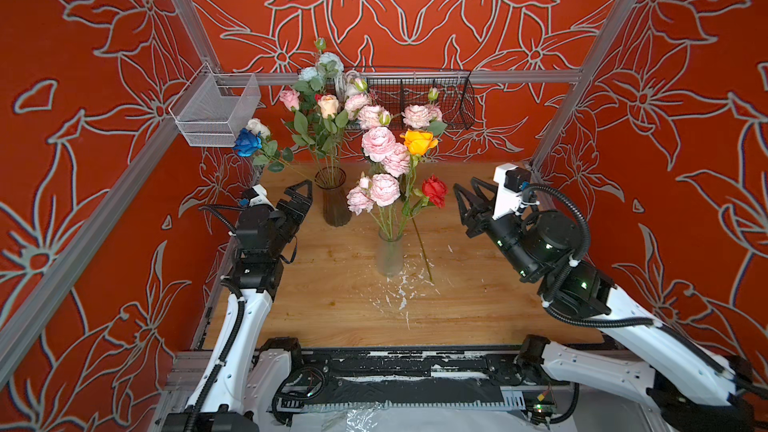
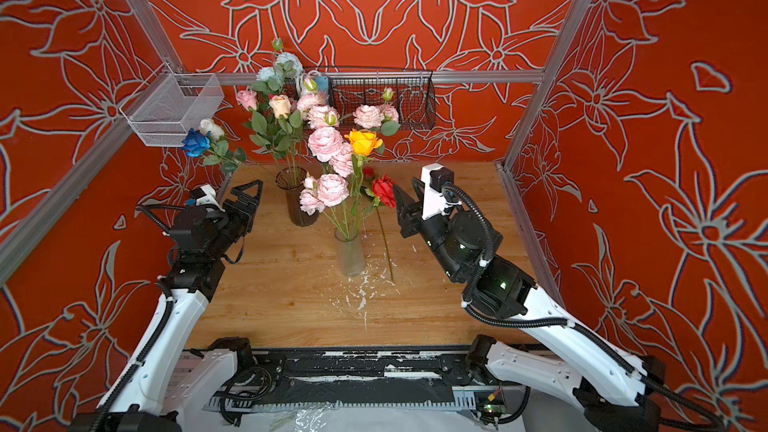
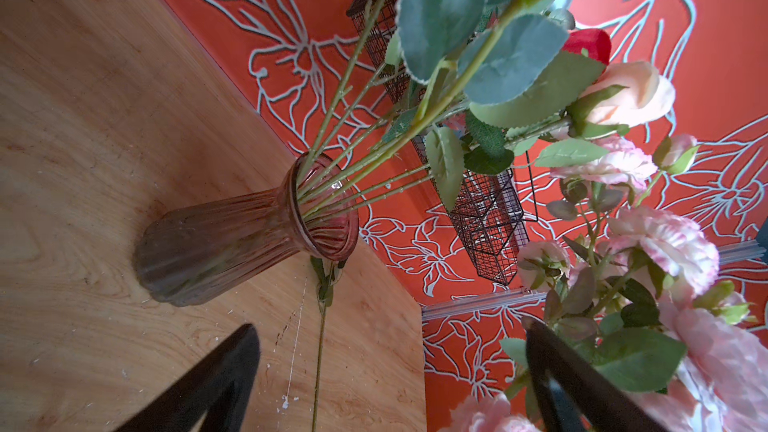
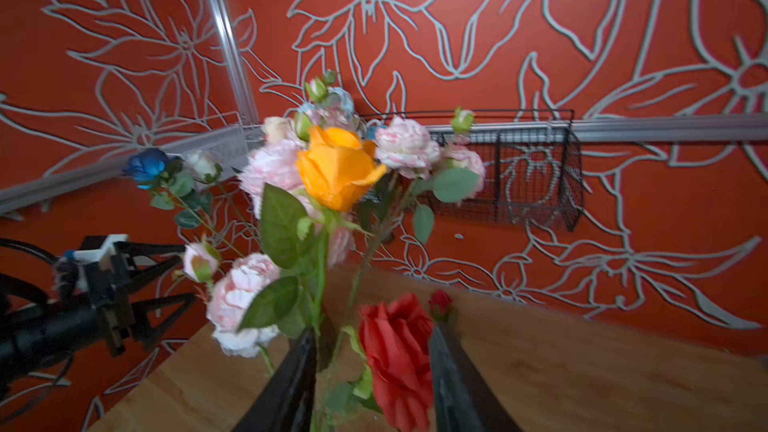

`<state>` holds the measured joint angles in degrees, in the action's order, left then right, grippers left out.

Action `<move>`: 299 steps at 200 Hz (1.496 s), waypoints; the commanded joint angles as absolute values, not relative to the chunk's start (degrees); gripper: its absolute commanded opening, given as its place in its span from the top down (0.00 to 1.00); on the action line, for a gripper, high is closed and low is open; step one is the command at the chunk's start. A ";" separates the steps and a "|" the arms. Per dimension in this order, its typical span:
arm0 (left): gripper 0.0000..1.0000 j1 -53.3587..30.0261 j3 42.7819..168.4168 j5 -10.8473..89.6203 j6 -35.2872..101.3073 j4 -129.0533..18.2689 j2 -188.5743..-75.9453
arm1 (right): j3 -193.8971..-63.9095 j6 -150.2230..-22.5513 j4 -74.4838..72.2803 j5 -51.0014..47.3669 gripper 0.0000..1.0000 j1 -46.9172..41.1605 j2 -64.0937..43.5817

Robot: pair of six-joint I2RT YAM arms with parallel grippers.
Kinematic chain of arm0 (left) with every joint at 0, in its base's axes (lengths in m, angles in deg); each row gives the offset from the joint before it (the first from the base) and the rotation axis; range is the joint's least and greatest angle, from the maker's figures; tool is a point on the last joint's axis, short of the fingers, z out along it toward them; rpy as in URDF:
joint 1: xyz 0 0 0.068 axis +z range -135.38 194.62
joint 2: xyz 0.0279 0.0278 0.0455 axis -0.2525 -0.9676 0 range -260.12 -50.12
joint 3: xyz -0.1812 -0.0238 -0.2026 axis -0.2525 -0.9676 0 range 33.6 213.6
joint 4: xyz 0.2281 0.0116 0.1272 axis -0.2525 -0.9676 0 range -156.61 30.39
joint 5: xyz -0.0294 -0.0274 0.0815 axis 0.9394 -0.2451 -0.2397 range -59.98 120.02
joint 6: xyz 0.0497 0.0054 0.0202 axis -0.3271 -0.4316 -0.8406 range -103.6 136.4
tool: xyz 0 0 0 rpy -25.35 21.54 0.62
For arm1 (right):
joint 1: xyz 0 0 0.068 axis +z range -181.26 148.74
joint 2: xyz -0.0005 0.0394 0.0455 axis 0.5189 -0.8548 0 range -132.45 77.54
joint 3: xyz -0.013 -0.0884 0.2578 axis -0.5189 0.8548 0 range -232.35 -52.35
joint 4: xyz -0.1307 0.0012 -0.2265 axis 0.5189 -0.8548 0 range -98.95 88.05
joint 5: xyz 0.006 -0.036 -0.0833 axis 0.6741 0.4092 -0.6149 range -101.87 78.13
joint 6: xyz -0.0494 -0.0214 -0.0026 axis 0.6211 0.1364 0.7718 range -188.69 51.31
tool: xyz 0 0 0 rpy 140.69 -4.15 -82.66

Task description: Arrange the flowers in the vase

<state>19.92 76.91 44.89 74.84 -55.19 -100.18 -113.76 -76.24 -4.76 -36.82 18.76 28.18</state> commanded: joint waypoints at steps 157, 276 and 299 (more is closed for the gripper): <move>0.01 13.76 68.96 37.16 71.54 -73.98 -84.70 | -114.82 -90.59 -13.21 -9.51 0.47 -5.55 -11.98; 0.00 13.66 54.09 42.53 79.94 -91.18 -54.81 | -155.80 -84.68 -33.42 -7.65 0.62 -5.51 -52.46; 0.00 13.66 54.31 43.71 79.44 -89.23 -57.74 | -157.93 -84.24 -35.54 -8.08 0.63 -5.51 -54.86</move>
